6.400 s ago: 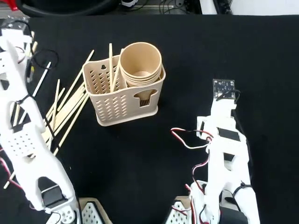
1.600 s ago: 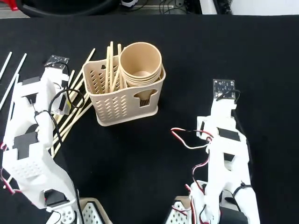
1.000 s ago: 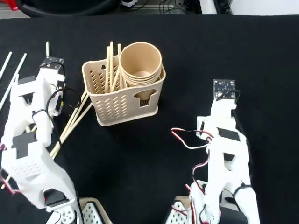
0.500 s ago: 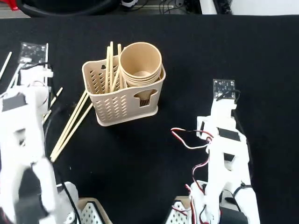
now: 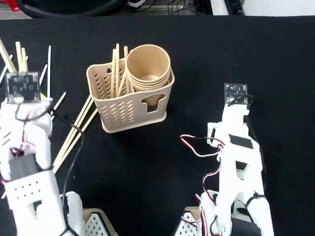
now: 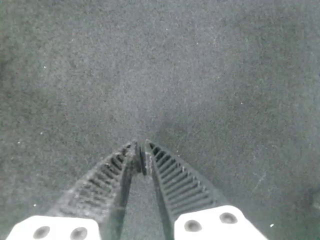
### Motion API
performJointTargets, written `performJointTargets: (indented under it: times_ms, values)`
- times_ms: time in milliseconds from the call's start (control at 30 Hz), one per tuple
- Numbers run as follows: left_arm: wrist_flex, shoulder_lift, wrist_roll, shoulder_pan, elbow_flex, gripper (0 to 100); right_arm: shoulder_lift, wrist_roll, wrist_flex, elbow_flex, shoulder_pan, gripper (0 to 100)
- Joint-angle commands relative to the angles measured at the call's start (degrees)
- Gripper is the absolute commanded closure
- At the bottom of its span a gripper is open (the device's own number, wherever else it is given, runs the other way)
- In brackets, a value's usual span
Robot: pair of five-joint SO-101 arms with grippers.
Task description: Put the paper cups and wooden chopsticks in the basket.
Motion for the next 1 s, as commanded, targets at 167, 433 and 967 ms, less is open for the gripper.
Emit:
performJointTargets:
  times_ms: [167, 433, 967]
  values:
    - [-19.4, -9.5, 1.0, 0.2, 14.1, 97, -0.1, 0.6, -0.6, -0.2, -0.2, 97.7]
    - [-33.3, -10.8, 10.2, 0.1, 20.1, 97, -0.1, 0.6, -0.6, -0.2, -0.2, 97.7]
    - [-34.2, -10.8, 16.7, 0.2, 17.5, 97, -0.1, 0.6, -0.6, -0.2, -0.4, 97.7]
